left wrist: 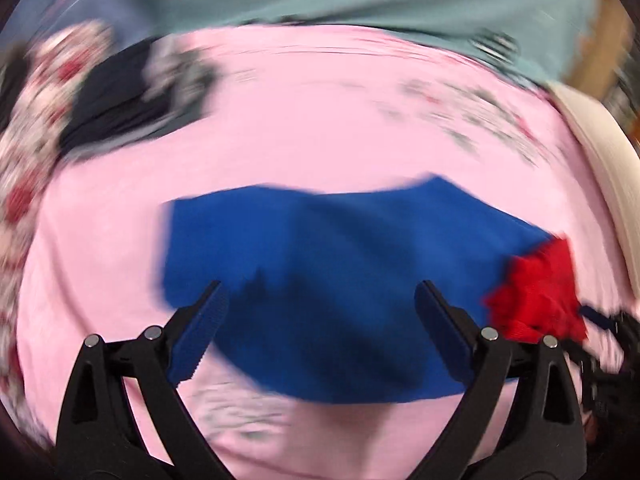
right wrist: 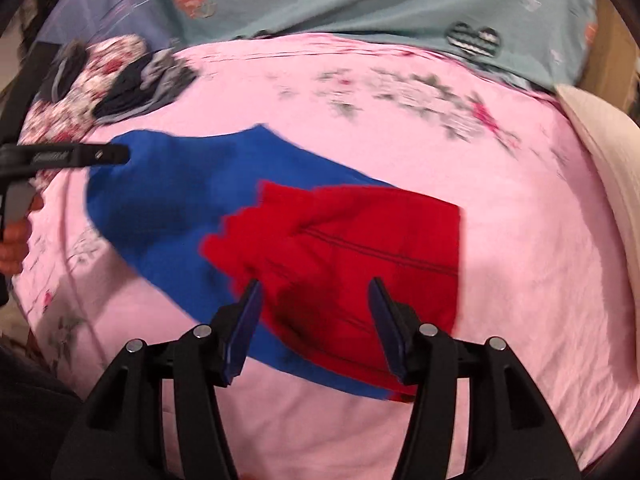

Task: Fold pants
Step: 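Release the red legs with the right tool and withdraw it, then grasp the blue waistband of the folded bundle with the right tool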

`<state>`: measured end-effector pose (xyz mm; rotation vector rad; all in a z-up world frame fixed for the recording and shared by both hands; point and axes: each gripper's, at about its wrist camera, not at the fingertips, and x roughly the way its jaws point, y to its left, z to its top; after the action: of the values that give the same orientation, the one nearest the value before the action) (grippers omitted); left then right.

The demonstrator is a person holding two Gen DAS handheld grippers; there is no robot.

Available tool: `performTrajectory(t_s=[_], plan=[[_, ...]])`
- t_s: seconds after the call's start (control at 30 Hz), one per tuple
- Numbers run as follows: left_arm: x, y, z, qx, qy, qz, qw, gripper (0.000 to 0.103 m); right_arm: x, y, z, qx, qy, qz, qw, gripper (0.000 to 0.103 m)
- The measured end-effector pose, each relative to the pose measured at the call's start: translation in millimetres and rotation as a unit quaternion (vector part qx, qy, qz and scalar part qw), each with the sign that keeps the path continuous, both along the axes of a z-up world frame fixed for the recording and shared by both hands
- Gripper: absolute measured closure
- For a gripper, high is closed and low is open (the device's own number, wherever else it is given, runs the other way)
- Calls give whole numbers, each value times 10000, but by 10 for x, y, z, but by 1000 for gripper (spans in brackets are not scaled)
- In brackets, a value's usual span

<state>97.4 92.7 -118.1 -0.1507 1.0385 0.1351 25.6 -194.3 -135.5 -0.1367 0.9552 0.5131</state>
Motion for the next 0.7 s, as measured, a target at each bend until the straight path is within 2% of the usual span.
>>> performTrajectory(t_s=[0.17, 0.3, 0.4, 0.5, 0.6, 0.7], plan=[[-374, 962, 7, -104, -23, 1093, 9940, 7, -36, 872, 112, -253, -133, 1138, 9931, 47], [-627, 1513, -17, -201, -63, 1580, 9872, 7, -47, 1600, 234, -221, -385, 1794, 9828, 47], [-759, 1798, -61, -342, -84, 1706, 9847, 7, -63, 2166, 247, -378, -633, 2142, 9740, 47], [-813, 1955, -128, -413, -70, 1662, 9852, 7, -13, 2652, 154, -613, -641, 2318, 9687, 47], [-847, 2093, -171, -520, -111, 1630, 9852, 7, 2, 2965, 50, -890, -695, 2427, 9635, 47], [-866, 2187, -212, -682, -156, 1602, 9846, 7, 92, 3208, -98, -1292, -776, 2292, 9616, 47]])
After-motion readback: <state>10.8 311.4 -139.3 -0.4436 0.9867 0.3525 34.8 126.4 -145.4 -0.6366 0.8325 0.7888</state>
